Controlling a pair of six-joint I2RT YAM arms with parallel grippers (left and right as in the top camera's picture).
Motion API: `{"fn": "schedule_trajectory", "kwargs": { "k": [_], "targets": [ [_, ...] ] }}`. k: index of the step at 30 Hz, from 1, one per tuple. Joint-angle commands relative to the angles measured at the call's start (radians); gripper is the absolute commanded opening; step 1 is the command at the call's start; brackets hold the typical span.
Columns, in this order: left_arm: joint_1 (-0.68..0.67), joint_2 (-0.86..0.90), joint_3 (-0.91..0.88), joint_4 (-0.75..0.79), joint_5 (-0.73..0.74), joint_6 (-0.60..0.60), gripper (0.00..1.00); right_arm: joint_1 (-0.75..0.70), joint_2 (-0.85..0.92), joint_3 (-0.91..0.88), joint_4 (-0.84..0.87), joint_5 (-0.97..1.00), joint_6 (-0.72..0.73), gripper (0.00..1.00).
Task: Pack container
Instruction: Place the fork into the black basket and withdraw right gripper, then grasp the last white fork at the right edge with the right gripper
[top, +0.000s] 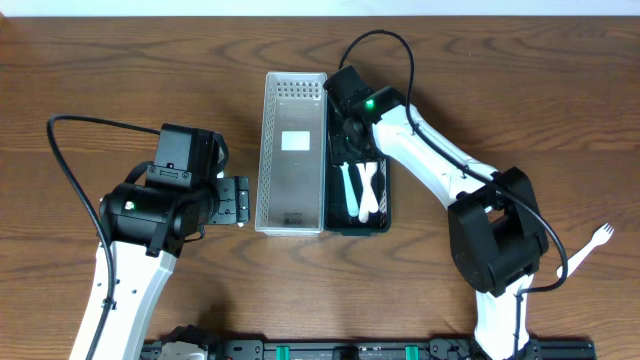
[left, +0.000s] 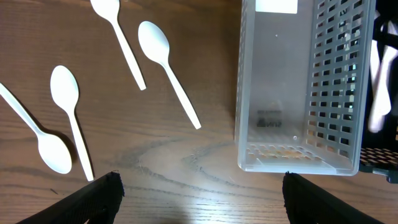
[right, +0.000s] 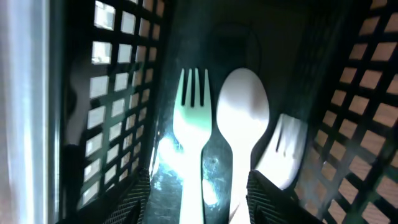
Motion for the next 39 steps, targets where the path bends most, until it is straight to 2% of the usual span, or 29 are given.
{"fn": "schedule_trajectory", "kwargs": {
  "k": [1, 6, 11, 15, 19, 27, 33, 39],
  "targets": [
    [0.002, 0.002, 0.008, -0.002, -0.016, 0.003, 0.85, -0.027, -0.031, 0.114, -0.058, 0.033, -0.018, 0.53],
    [0.002, 0.002, 0.008, -0.002, -0.016, 0.003, 0.85, -0.164, -0.103, 0.295, -0.232, 0.039, 0.046, 0.52],
    [0.002, 0.002, 0.008, -0.003, -0.016, 0.003, 0.85, -0.413, -0.208, 0.331, -0.35, 0.039, 0.156, 0.54],
    [0.002, 0.003, 0.008, -0.003, -0.016, 0.003, 0.85, -0.649, -0.239, 0.331, -0.467, 0.03, 0.159, 0.56],
    [0.002, 0.003, 0.008, -0.003, -0.016, 0.003, 0.85, -0.849, -0.235, 0.315, -0.521, 0.029, 0.089, 0.57],
    [0.002, 0.003, 0.008, -0.002, -0.016, 0.003, 0.85, -1.135, -0.235, 0.158, -0.472, 0.018, -0.005, 0.62],
    [0.002, 0.003, 0.008, -0.002, -0.016, 0.003, 0.86, -1.234, -0.235, -0.089, -0.317, 0.015, -0.011, 0.64],
    [0.002, 0.003, 0.008, -0.007, -0.016, 0.003, 0.85, -1.31, -0.235, -0.291, -0.125, 0.016, -0.031, 0.75]
  ]
}}
